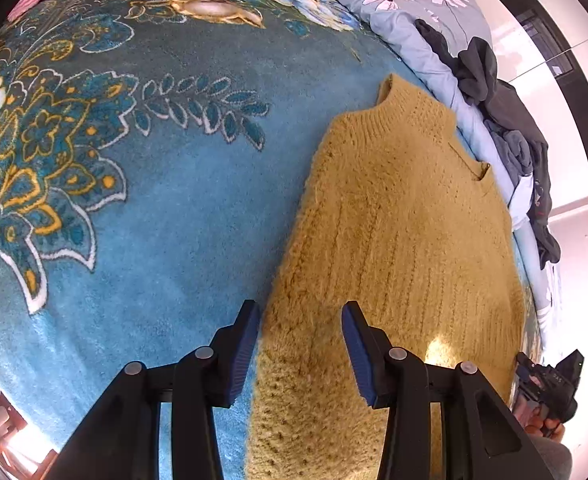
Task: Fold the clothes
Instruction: 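Move both tools to the sweater's collar and grasp the shoulder edges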
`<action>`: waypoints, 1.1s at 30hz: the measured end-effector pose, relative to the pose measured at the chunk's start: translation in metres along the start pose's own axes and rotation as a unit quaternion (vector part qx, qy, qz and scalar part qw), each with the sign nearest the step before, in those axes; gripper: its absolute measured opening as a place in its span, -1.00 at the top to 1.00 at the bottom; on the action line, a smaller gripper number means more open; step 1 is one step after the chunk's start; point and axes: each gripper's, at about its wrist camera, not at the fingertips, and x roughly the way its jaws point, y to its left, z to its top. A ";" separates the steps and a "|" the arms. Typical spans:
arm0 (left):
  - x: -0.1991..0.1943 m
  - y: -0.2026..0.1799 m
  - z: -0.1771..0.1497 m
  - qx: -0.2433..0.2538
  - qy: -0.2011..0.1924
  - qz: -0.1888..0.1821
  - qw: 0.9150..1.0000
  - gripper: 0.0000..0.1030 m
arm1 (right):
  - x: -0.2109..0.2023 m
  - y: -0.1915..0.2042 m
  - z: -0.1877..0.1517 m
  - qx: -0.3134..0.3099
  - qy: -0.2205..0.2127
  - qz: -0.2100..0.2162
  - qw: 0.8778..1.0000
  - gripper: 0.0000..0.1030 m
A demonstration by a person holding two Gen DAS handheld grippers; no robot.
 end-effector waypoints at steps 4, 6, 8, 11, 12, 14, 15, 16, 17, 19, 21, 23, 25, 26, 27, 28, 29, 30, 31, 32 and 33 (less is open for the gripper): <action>0.003 -0.010 0.030 0.009 -0.012 0.005 1.000 0.09 | 0.001 0.017 0.021 -0.024 -0.016 -0.010 1.000 0.54; 0.008 -0.021 0.052 0.023 -0.015 0.010 1.000 0.09 | 0.005 0.029 0.037 -0.043 -0.021 -0.019 0.999 0.54; 0.013 -0.030 0.075 0.038 -0.021 0.013 0.999 0.09 | 0.012 0.044 0.054 -0.062 -0.024 -0.026 0.997 0.53; 0.026 -0.048 0.110 0.064 -0.030 0.014 0.997 -0.04 | 0.026 0.069 0.080 -0.090 -0.027 -0.033 0.995 0.39; 0.032 -0.056 0.122 0.074 -0.033 0.016 0.997 -0.10 | 0.031 0.078 0.089 -0.099 -0.027 -0.037 0.994 0.30; 0.046 -0.072 0.143 0.098 -0.035 0.020 0.994 -0.17 | 0.045 0.094 0.105 -0.116 -0.024 -0.044 0.992 0.25; 0.054 -0.079 0.152 0.110 -0.034 0.022 0.993 -0.20 | 0.052 0.102 0.113 -0.126 -0.022 -0.052 0.990 0.22; 0.062 -0.086 0.161 0.122 -0.031 0.025 0.992 -0.21 | 0.059 0.110 0.120 -0.136 -0.020 -0.060 0.989 0.16; 0.070 -0.093 0.169 0.135 -0.028 0.028 0.990 -0.21 | 0.067 0.117 0.127 -0.146 -0.017 -0.067 0.987 0.14; 0.086 -0.103 0.181 0.162 -0.020 0.038 0.986 -0.23 | 0.081 0.130 0.141 -0.167 -0.011 -0.081 0.983 0.05; 0.102 -0.111 0.190 0.189 -0.014 0.052 0.980 -0.23 | 0.097 0.139 0.155 -0.177 0.002 -0.092 0.980 0.00; 0.116 -0.115 0.198 0.202 -0.011 0.060 0.977 -0.23 | 0.112 0.140 0.168 -0.172 0.007 -0.107 0.979 0.00; 0.126 -0.116 0.206 0.198 -0.012 0.051 0.979 -0.23 | 0.123 0.136 0.178 -0.151 0.007 -0.104 0.983 0.00; 0.130 -0.116 0.210 0.195 -0.014 0.047 0.980 -0.23 | 0.127 0.134 0.182 -0.138 0.006 -0.098 0.986 0.00; 0.134 -0.117 0.213 0.192 -0.016 0.043 0.980 -0.26 | 0.132 0.132 0.186 -0.125 0.005 -0.091 0.988 0.00; 0.137 -0.117 0.217 0.190 -0.019 0.038 0.981 -0.29 | 0.135 0.131 0.189 -0.121 0.003 -0.088 0.989 0.00; 0.137 -0.119 0.220 0.191 -0.026 0.032 0.981 -0.32 | 0.139 0.131 0.191 -0.116 0.000 -0.085 0.990 0.00; 0.138 -0.121 0.223 0.191 -0.028 0.025 0.981 -0.33 | 0.142 0.132 0.192 -0.115 -0.003 -0.084 0.990 0.00; 0.140 -0.123 0.226 0.191 -0.029 0.017 0.981 -0.33 | 0.144 0.134 0.194 -0.117 -0.007 -0.084 0.990 -0.01; 0.141 -0.125 0.228 0.191 -0.026 0.010 0.981 -0.33 | 0.147 0.136 0.196 -0.118 -0.011 -0.084 0.989 -0.02; 0.143 -0.127 0.229 0.192 -0.024 0.004 0.981 -0.33 | 0.149 0.137 0.198 -0.118 -0.013 -0.083 0.989 -0.05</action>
